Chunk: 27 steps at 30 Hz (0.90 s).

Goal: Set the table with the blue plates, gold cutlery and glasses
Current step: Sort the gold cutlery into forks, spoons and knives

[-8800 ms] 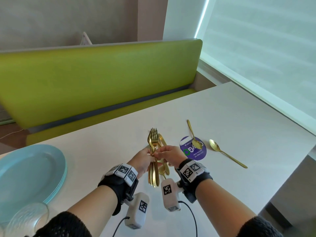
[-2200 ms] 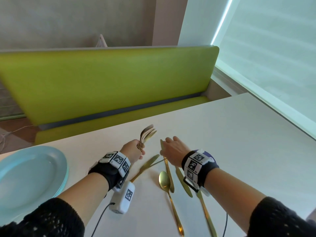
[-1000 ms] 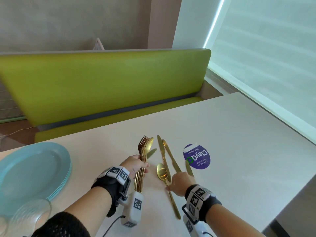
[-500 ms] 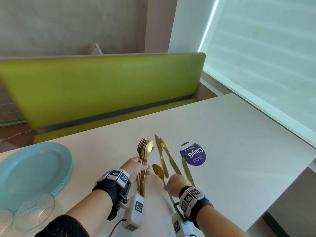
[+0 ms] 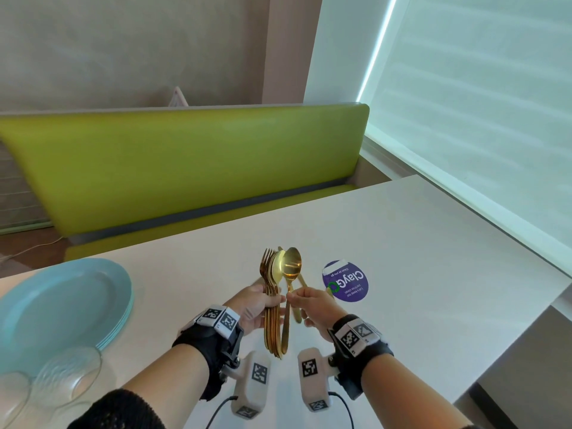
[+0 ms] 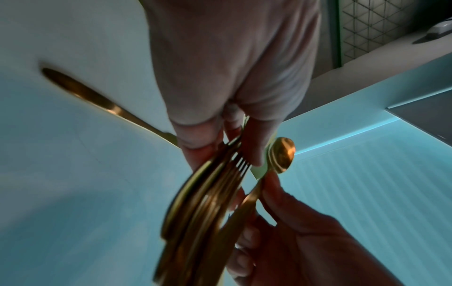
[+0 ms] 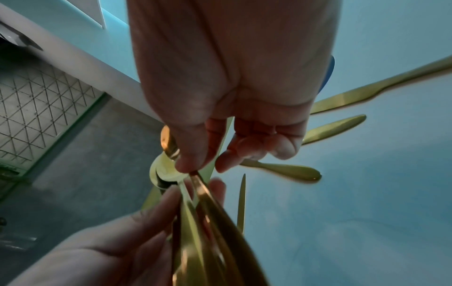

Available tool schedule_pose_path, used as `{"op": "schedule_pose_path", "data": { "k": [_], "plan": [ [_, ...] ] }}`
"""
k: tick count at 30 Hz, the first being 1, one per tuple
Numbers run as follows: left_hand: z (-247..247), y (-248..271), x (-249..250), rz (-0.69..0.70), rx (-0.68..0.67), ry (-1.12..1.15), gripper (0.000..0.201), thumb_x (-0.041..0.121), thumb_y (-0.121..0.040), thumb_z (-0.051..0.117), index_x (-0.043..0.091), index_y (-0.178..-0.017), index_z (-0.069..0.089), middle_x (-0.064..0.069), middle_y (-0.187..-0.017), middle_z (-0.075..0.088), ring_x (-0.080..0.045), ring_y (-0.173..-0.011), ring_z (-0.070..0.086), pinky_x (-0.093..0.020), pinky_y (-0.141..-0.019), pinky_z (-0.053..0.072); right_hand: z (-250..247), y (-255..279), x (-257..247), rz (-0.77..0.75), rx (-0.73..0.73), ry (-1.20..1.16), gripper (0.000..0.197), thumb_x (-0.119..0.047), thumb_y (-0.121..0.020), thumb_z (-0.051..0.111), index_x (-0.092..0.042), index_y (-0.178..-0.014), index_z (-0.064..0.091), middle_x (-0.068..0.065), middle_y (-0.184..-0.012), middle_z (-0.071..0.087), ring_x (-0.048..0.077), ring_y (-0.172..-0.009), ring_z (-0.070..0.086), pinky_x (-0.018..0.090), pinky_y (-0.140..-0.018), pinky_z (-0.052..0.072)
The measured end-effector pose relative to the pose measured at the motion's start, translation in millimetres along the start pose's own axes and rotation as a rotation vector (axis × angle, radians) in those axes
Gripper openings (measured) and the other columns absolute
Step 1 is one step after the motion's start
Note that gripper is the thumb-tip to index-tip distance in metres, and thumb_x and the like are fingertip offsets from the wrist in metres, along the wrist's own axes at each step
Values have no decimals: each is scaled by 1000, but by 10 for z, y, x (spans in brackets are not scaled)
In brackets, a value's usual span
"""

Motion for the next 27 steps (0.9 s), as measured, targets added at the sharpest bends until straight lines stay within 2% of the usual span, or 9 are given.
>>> {"op": "schedule_pose_path", "data": {
  "k": [5,9,13,16,19,22,25,27],
  "plan": [
    [58,36,-43,30,-37,28,19,-4,-93,48,11,-100,58,-13,-84,65,-26,-77,65,-35,-64,55,17,-1,39,-30,-56,-24,21,-34,-91,58,-20,-76,58,-2,-66,54,8,-52,40,20,-51,35],
    [63,76,-118,57,-1,19,24,-6,-89,55,13,-103,56,-10,-84,66,-25,-77,66,-34,-63,56,64,52,78,-25,-54,-22,20,-31,-92,57,-20,-76,58,-4,-67,55,7,-51,38,20,-50,34],
    [31,171,-256,62,9,0,24,-9,-86,58,11,-100,58,-9,-82,64,-22,-76,64,-37,-73,55,149,147,135,16,-83,-19,18,-31,-91,58,-20,-77,60,-2,-71,52,8,-54,38,20,-53,35],
    [-20,283,-358,60,1,13,29,-11,-85,58,7,-107,57,-11,-84,62,-22,-77,63,-39,-76,55,223,274,155,41,-84,-27,19,-30,-90,60,-21,-74,59,-2,-69,49,8,-56,37,21,-54,35],
    [-90,428,-463,66,6,18,37,-12,-84,58,5,-117,54,-13,-89,61,-23,-77,63,-38,-74,56,350,431,183,44,-67,-4,19,-32,-89,61,-21,-74,58,-2,-71,48,9,-57,39,22,-55,36],
    [-197,622,-618,67,15,33,41,-13,-84,57,6,-120,52,-13,-89,61,-23,-76,62,-37,-70,57,552,633,215,51,-25,-2,21,-33,-87,63,-20,-71,57,0,-69,46,10,-55,38,22,-53,34],
    [-334,893,-806,68,29,9,36,-13,-83,57,6,-114,54,-11,-84,62,-21,-71,61,-33,-62,57,818,877,292,80,21,10,24,-33,-85,66,-19,-69,55,1,-69,47,10,-54,38,22,-51,33],
    [-426,1083,-949,71,47,-25,29,-15,-82,58,7,-102,58,-10,-79,62,-20,-68,60,-31,-60,56,997,1055,359,95,32,16,25,-33,-84,67,-18,-68,54,3,-70,47,11,-53,38,22,-49,32]
  ]
}}
Point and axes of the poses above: each hand's wrist, its own y-axis away from the middle knuckle, its own z-axis out of the palm, x = y × z, the point moved 3 cm from there along -y, towards the middle knuckle
